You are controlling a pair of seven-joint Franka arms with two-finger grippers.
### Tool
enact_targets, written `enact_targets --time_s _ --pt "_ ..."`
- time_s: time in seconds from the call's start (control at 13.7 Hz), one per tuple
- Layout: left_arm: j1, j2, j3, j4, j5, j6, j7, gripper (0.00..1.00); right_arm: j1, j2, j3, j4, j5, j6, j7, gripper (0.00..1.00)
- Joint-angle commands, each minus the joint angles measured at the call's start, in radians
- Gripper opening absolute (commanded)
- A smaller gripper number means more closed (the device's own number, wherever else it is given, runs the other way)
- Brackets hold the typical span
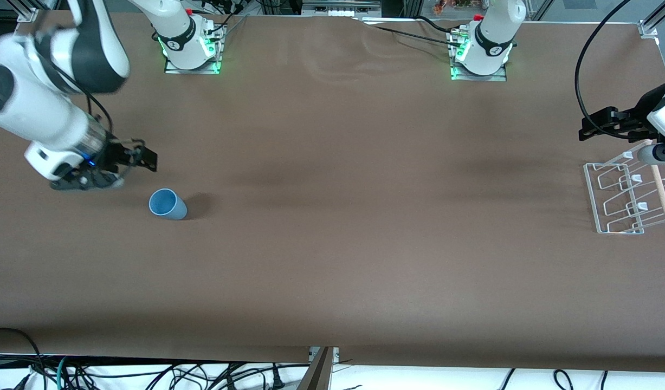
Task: Transfer cup to left arm and place on rack
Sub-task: 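Reach the right gripper down to the blue cup and grasp it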
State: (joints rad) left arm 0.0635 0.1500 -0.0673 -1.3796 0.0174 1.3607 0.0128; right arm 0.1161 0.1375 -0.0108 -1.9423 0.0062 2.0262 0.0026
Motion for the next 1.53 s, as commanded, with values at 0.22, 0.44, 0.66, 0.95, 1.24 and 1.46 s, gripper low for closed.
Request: enact_targets --time_s 0.22,0.44,0.66,0.95,1.24,1.46 --pt "-0.007 0.019 0.000 0.036 0.012 -0.014 0.012 1.00 -0.030 0.168 -0.084 -0.024 -0.003 0.179 -0.190 1.00" --pt "-0.008 0.022 0.000 0.036 0.010 -0.014 0.012 1.00 -0.030 0.194 -0.084 -0.024 0.004 0.187 -0.185 0.99" --pt "-0.007 0.025 -0.002 0.036 0.009 -0.014 0.012 1.00 -0.029 0.223 -0.084 -0.015 0.004 0.216 -0.184 0.99" --pt "-0.007 0.025 0.000 0.034 -0.034 -0.015 0.013 1.00 -0.029 0.280 -0.084 -0.007 0.009 0.276 -0.182 0.87" --pt "-0.002 0.019 0.001 0.019 -0.053 -0.014 0.035 1.00 -0.027 0.289 -0.083 -0.007 0.014 0.273 -0.170 0.41" --pt "0.010 0.019 0.011 0.011 -0.053 -0.012 0.153 1.00 -0.023 0.298 -0.081 -0.007 0.018 0.270 -0.148 0.01"
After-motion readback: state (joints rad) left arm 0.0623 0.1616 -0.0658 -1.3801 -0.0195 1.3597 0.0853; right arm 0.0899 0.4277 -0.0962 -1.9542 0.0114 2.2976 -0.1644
